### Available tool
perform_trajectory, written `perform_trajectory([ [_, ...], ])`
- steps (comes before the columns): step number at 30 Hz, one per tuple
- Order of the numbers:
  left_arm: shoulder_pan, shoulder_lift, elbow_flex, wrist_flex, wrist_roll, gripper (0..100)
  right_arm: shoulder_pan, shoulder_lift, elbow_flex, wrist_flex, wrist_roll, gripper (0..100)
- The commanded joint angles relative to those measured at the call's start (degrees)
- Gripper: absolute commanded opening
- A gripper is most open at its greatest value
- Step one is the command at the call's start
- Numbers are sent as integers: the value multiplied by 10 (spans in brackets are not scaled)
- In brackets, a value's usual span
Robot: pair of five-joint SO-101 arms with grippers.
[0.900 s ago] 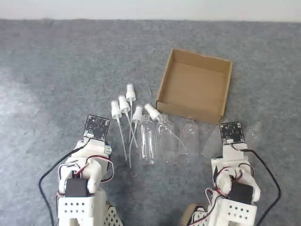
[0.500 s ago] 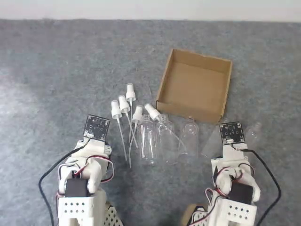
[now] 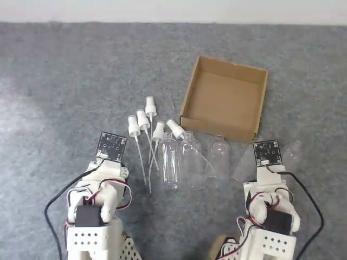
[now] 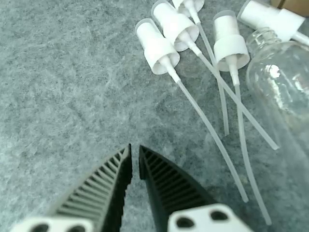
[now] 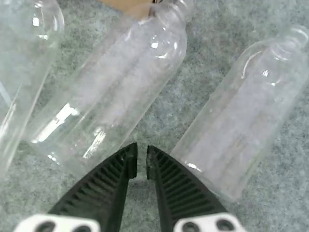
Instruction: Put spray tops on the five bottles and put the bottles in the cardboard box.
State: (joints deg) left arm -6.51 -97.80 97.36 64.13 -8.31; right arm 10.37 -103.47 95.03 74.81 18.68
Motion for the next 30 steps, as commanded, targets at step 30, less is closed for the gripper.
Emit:
perform_trajectory([
  [30,4,-4,-6,2,-4,21,-9,-4,14,-8,14,20],
])
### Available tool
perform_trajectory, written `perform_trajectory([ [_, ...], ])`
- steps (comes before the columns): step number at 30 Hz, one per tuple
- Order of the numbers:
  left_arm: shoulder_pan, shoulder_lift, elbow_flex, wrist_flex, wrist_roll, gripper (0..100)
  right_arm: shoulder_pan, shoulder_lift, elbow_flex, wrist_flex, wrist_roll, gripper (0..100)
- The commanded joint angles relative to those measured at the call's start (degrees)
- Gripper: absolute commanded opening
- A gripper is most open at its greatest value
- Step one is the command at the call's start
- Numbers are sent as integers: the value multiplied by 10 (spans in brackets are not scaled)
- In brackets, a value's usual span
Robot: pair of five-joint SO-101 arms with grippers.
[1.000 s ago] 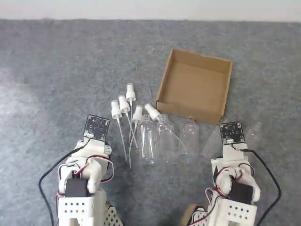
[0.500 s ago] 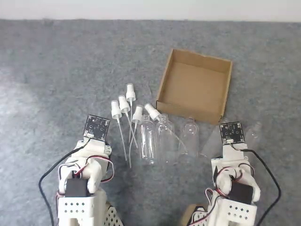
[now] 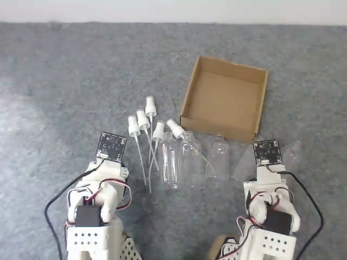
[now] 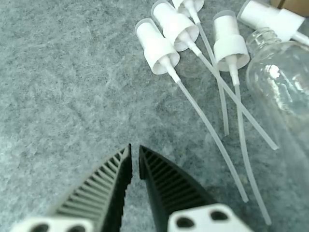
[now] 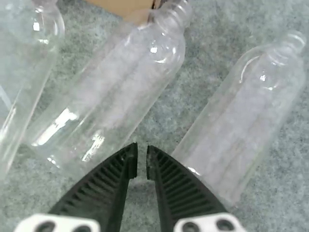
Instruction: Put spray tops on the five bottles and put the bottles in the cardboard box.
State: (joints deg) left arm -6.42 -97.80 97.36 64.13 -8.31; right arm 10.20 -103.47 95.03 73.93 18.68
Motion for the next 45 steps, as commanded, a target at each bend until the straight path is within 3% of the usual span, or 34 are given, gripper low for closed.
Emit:
perform_trajectory([
  [1,3,-4,-6,2,-4,21,-7,-4,12,-2,29,20],
  [5,3,-4,-6,2,-4,21,15,-5,-18,-28,121,18],
  [11,3,-4,-6,2,-4,21,-15,0,-143,-16,28,20],
  [15,3,-4,-6,2,-4,21,-9,3,-221,-14,21,26],
  [21,3,-4,-6,2,-4,21,28,26,-272,-20,21,116],
  [25,3,-4,-6,2,-4,21,96,143,-309,-68,-4,108],
  [31,3,-4,-6,2,-4,21,130,429,-423,-107,-47,110],
  [36,1,-4,-6,2,-4,21,153,622,-514,-119,-71,187],
  [45,1,-4,-6,2,-4,21,165,776,-521,-185,-86,210],
])
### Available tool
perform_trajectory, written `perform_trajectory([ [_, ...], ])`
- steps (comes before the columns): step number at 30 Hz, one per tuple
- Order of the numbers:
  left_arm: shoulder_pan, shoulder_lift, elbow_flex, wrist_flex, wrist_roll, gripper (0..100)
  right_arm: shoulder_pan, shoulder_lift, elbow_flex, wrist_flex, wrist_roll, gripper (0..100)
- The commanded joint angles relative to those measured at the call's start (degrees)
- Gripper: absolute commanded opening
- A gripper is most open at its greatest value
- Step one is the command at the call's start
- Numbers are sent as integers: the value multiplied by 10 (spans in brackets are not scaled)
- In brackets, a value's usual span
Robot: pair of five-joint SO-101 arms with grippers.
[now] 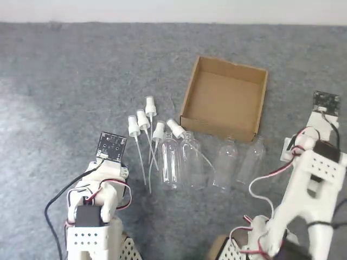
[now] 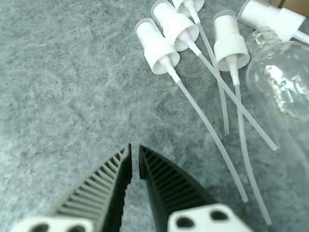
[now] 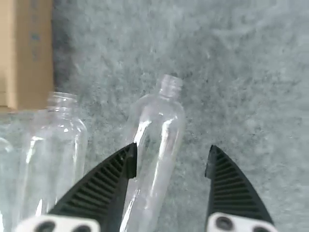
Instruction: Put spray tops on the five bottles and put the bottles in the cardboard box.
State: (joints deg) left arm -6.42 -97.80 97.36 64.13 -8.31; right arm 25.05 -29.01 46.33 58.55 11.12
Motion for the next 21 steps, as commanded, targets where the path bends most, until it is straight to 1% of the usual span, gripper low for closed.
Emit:
perform_trajectory([
  [1,1,-4,-6,2,-4,21,16,44,-34,-37,-11,210],
  [12,1,-4,-6,2,-4,21,14,176,-37,-123,-15,210],
  [19,1,-4,-6,2,-4,21,17,207,-37,-127,-15,208],
  [21,1,-4,-6,2,-4,21,18,209,-37,-127,-13,177],
])
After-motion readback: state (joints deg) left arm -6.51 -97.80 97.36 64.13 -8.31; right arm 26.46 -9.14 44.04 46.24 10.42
